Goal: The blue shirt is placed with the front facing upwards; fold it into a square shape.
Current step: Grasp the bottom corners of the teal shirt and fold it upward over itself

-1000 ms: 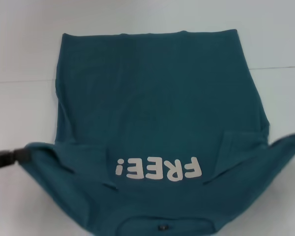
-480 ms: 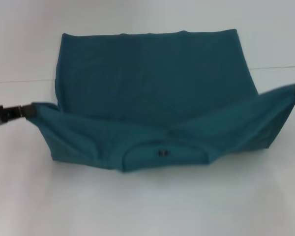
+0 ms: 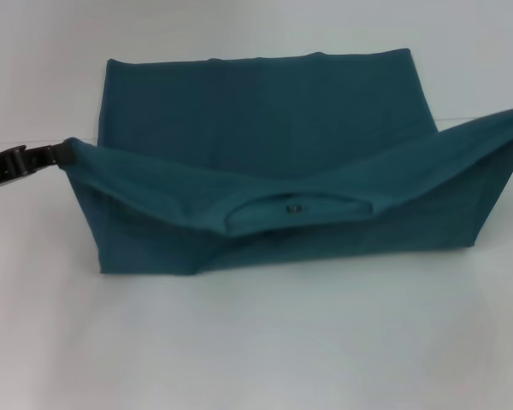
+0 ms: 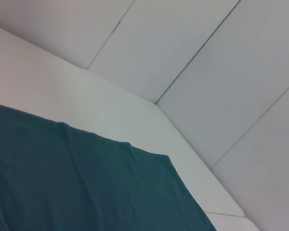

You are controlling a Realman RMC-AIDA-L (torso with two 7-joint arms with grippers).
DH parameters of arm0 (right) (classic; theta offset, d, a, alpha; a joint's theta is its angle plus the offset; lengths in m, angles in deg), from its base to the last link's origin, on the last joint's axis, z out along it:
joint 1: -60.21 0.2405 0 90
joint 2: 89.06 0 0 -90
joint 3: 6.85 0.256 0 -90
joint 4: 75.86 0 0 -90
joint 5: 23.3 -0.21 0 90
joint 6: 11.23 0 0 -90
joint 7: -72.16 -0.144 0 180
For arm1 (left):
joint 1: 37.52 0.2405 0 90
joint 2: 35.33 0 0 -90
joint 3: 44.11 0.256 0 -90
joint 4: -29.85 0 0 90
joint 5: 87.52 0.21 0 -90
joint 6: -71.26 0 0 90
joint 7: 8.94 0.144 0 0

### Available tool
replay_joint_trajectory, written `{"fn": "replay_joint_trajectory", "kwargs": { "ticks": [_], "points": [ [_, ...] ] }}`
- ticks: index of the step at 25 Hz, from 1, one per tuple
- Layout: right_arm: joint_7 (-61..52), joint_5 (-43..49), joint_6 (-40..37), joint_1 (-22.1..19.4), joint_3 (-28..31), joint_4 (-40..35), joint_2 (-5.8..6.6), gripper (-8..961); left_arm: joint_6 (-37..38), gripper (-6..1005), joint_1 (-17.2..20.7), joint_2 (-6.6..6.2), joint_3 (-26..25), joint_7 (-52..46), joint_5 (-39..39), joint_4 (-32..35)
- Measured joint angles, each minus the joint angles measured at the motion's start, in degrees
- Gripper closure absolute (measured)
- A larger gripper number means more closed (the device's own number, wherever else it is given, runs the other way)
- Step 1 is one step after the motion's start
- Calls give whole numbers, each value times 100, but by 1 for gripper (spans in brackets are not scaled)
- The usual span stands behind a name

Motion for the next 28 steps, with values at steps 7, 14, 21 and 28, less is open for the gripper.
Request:
{"fn": "replay_joint_trajectory", "kwargs": {
  "ticks": [7,14,21,28],
  "points": [
    [168,-291,498,44,-32,193,-40,931,-431,965,-144,52,85,174,-72,97],
    [317,-296,1027,212,-50,321,-95,932,-827,965,-266,68,134,460,-187,263],
    [579,-301,1583,488,-67,568,-114,932,-1300,965,-421,124,143,805,-187,450],
    [774,-285,2089,723,-127,730,-162,931,-1759,965,-596,180,143,1198,-186,719]
  ]
}}
